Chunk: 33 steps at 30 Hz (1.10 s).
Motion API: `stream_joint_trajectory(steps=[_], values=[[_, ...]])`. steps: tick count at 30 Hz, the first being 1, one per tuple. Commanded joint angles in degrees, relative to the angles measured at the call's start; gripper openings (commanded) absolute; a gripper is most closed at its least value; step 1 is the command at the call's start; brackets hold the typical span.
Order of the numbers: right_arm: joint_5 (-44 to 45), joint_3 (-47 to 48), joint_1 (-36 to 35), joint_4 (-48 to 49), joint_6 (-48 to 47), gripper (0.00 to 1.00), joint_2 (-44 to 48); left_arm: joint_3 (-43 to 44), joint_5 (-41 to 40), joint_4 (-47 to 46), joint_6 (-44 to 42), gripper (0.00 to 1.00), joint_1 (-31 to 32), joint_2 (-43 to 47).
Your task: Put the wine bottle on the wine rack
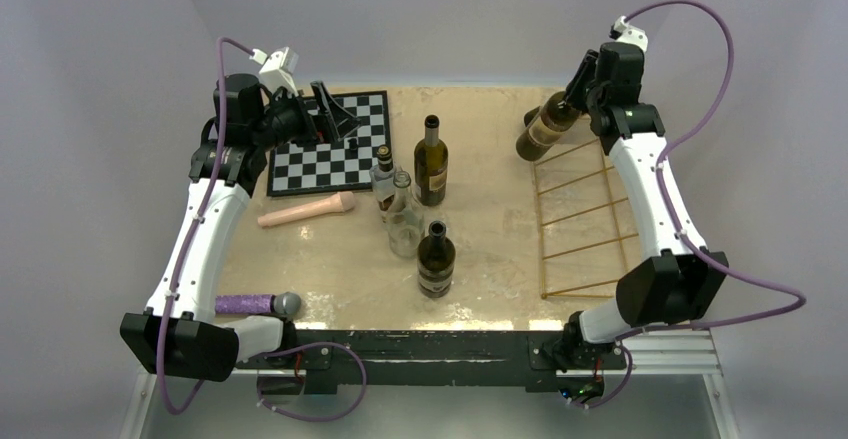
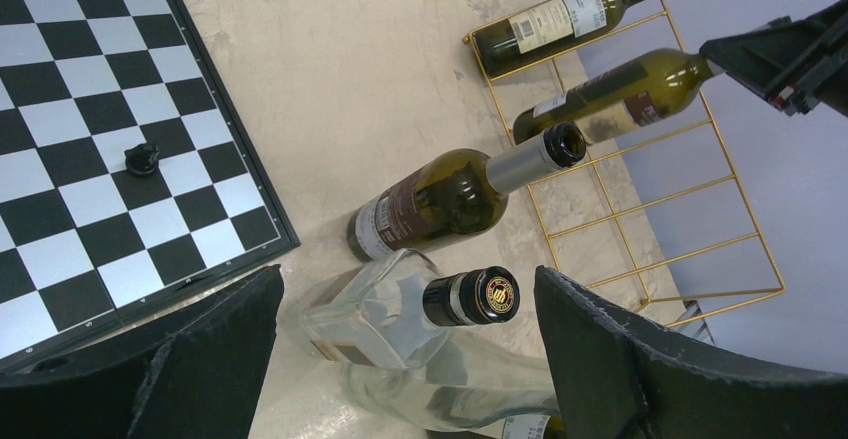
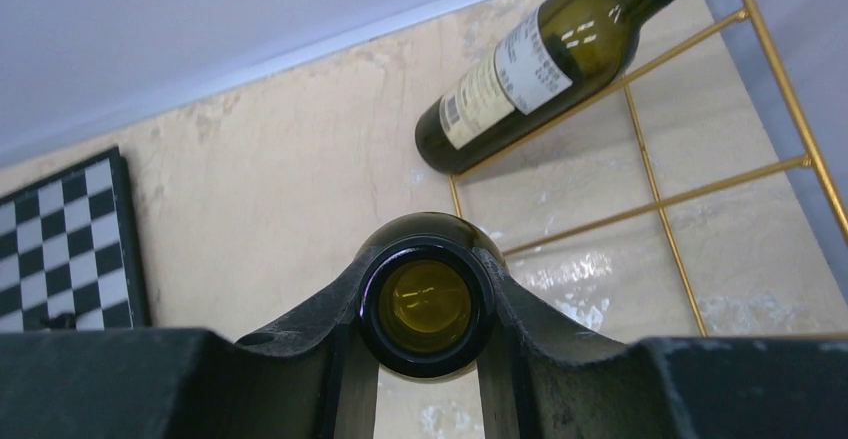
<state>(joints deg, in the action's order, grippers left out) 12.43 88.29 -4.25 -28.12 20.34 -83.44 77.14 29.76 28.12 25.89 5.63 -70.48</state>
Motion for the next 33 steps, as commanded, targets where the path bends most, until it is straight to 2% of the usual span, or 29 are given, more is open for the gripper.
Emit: stream_joint_trajectory(steps=[1, 18, 33], values=[[0.55, 6.51, 1.87, 8.83, 4.09, 0.0, -1.94, 2.16, -0.79, -0.29, -1.32, 0.99, -0.35, 1.7], [2.58, 12.9, 3.99, 6.04, 5.75, 0.0, -10.18, 2.2, -2.81, 0.17, -1.28, 0.99, -0.35, 1.29], [-0.32, 10.86, 7.96, 5.08, 7.97, 0.0, -12.84, 2.87, -2.87, 0.25, -1.1, 0.99, -0.35, 0.2]])
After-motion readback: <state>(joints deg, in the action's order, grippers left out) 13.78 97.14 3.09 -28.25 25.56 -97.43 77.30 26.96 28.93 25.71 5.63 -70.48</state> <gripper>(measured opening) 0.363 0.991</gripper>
